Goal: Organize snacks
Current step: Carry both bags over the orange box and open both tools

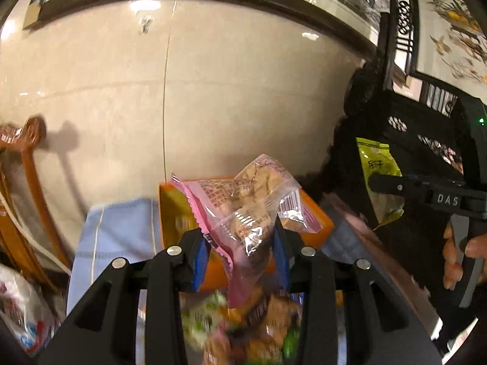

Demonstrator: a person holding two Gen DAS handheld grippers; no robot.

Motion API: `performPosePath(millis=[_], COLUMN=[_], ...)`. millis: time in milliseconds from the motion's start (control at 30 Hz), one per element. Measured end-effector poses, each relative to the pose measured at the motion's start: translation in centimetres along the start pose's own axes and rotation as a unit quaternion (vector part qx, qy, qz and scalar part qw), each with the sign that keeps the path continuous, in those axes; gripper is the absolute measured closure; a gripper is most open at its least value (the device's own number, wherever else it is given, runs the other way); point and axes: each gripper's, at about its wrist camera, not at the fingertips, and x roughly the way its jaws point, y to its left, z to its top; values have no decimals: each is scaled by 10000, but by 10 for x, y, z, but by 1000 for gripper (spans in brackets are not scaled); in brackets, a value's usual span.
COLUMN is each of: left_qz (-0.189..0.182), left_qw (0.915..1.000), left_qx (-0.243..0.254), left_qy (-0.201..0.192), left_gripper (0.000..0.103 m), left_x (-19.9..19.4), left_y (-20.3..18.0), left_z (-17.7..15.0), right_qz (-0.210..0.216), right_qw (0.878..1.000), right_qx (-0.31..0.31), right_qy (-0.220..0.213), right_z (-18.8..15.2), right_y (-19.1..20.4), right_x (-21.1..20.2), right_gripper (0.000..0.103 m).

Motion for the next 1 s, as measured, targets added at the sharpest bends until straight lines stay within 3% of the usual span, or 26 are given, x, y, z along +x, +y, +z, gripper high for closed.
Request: performPosePath(millis=[200, 233, 267, 300, 367, 433, 600, 800, 867, 1000], left_qz=[201, 119, 168, 365, 621, 567, 510, 631, 760, 902], left_qw=[9998, 9998, 9992, 9984, 9962, 9951, 9926, 9845, 9817, 9813], left_qx=[-41, -125, -219, -280, -380, -477, -293, 404, 572, 274], left_qy=[-68, 109, 285, 342, 472, 661, 1060, 1587, 1651, 1677], left_gripper=[65, 48, 19, 9, 7, 7, 7, 7, 7, 7], left_x=[49, 65, 79, 88, 98, 98, 74, 40, 33, 32], left_y=[8, 11, 16, 21, 30, 38, 43, 18, 13, 21], left_z=[57, 64, 65, 63, 52, 28, -48, -153, -176, -191], right_qz=[103, 164, 33, -281, -514, -462, -453, -643, -717, -865], right_qw=[9998, 9997, 9997, 9990, 9970, 9966, 9897, 9651, 9520, 9429], right_qx=[-180, -179, -177, -188, -234, -262, -55, 836, 1162, 1492], right_qy=[-38, 83, 171, 284, 523, 629, 1355, 2396, 2739, 2848], right_z=[58, 64, 66, 66, 55, 37, -49, -173, -207, -239], right_y=[-3, -5, -6, -8, -10, -9, -10, -11, -9, -6], right_x=[45, 60, 71, 83, 96, 97, 95, 78, 73, 70], right_gripper=[46, 37, 23, 17, 12, 12, 12, 12, 12, 12])
